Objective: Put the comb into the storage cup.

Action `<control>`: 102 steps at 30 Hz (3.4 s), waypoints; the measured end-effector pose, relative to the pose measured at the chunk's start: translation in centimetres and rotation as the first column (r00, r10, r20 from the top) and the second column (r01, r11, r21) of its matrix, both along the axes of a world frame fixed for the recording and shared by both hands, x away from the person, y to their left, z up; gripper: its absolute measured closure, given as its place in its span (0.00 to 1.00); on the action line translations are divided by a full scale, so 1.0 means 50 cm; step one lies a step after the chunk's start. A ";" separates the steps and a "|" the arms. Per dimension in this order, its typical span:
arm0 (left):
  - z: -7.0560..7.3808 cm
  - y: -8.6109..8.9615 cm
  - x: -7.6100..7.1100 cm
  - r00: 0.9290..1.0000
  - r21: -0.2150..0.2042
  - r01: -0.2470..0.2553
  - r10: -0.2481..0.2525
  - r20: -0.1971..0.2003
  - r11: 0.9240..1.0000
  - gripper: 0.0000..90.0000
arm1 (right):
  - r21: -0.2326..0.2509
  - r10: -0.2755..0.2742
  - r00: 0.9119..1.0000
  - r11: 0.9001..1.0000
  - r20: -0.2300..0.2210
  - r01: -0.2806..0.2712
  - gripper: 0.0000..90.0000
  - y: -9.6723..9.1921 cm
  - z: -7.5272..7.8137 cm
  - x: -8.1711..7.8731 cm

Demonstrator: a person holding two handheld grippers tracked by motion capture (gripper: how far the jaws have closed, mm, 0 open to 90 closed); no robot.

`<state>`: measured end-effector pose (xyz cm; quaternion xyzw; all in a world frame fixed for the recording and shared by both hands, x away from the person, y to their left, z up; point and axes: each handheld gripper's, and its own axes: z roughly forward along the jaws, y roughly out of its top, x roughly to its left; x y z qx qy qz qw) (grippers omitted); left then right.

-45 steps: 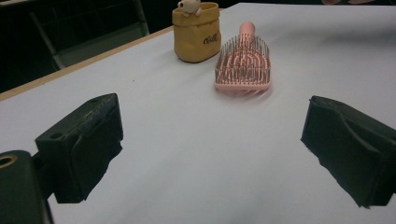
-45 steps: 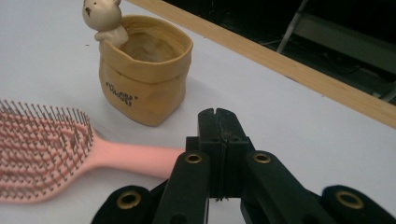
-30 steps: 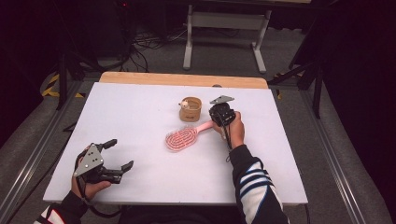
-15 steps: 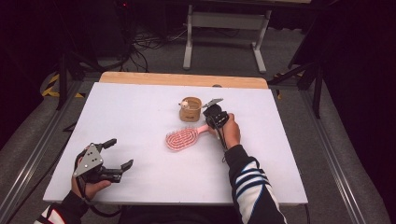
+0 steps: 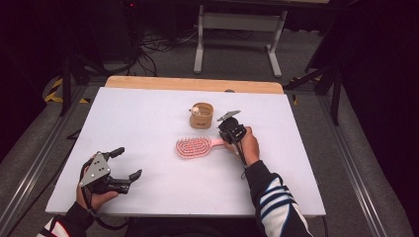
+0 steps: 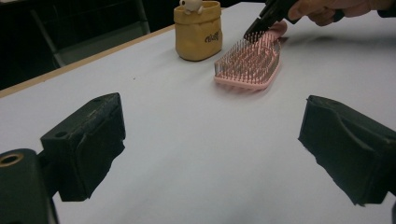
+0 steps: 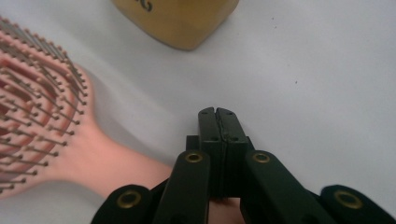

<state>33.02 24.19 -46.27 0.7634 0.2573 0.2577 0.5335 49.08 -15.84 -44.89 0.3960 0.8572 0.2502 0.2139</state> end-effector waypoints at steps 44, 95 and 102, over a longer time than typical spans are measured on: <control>0.001 -0.007 -0.003 1.000 0.023 0.022 -0.022 -0.008 0.999 0.08 | 0.055 0.191 0.981 0.980 -0.024 -0.189 1.00 -0.052 -0.004 -0.195; -0.003 -0.016 -0.001 0.999 0.047 0.037 -0.037 -0.019 0.998 0.08 | 0.082 0.212 0.977 0.974 -0.004 -0.211 0.89 -0.078 0.024 -0.227; -0.004 -0.015 0.001 0.999 0.054 0.039 -0.038 -0.020 0.998 0.08 | 0.118 0.182 0.983 0.976 0.028 -0.184 0.68 -0.072 0.051 -0.223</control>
